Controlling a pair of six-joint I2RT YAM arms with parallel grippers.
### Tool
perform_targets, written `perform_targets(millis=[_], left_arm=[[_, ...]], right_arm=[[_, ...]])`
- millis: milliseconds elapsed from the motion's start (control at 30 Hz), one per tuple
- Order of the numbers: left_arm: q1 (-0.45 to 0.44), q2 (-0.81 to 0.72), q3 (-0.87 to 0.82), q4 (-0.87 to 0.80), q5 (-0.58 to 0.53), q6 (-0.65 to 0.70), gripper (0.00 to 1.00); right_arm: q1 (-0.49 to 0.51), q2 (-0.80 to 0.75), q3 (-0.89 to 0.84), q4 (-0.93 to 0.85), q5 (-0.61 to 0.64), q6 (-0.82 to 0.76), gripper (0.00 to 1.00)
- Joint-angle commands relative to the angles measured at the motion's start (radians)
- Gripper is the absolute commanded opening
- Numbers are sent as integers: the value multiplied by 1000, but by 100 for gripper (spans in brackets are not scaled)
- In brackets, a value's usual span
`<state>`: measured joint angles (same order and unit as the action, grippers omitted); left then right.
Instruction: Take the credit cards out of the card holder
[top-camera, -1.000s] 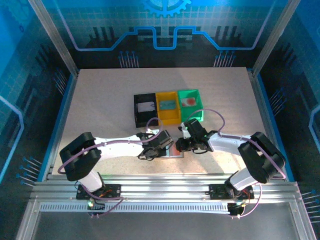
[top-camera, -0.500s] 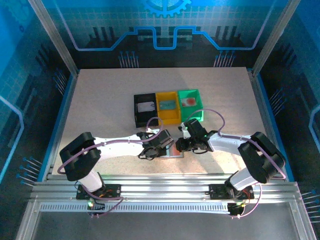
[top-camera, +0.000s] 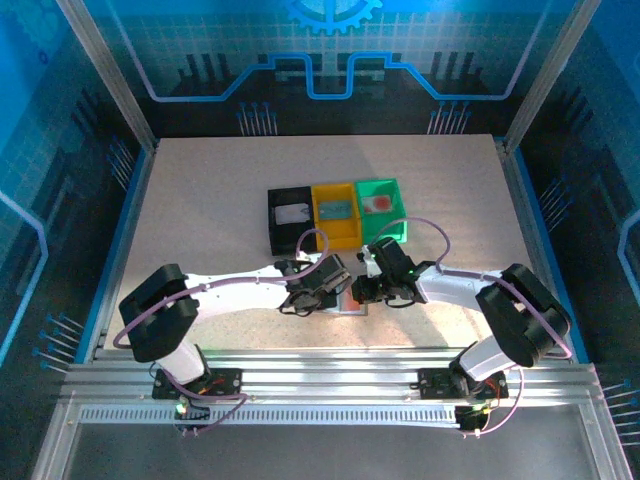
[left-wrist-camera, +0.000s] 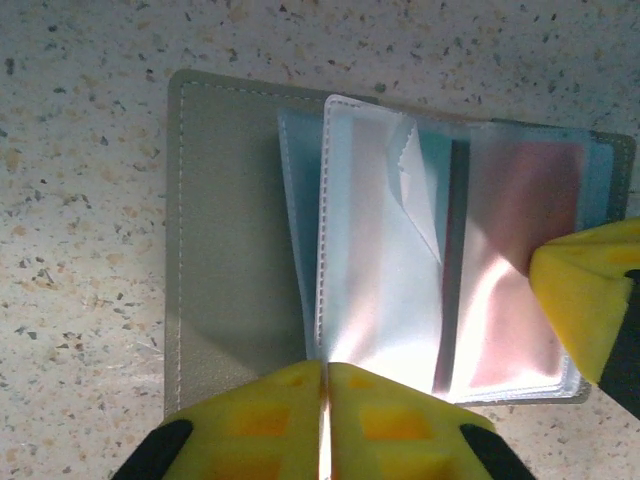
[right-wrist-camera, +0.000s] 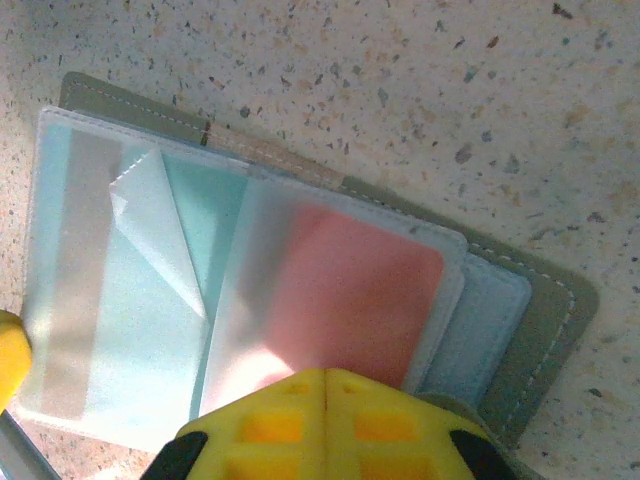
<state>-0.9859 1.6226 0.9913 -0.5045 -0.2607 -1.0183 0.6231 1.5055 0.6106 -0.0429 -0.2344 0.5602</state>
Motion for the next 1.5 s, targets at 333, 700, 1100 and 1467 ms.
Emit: perform_targets(millis=[333, 700, 1100, 1467], left_arm=[[-23, 23, 70, 93, 54, 3, 15], [-36, 60, 87, 107, 68, -1, 18], [-39, 75, 107, 108, 73, 1, 24], [-40, 97, 118, 106, 78, 2, 30]], right_arm=[[15, 8, -6, -34, 7, -10, 0], [-11, -45, -37, -10, -8, 0, 0], [-52, -114, -92, 56, -60, 24, 0], [-86, -157, -126, 99, -102, 44, 3]])
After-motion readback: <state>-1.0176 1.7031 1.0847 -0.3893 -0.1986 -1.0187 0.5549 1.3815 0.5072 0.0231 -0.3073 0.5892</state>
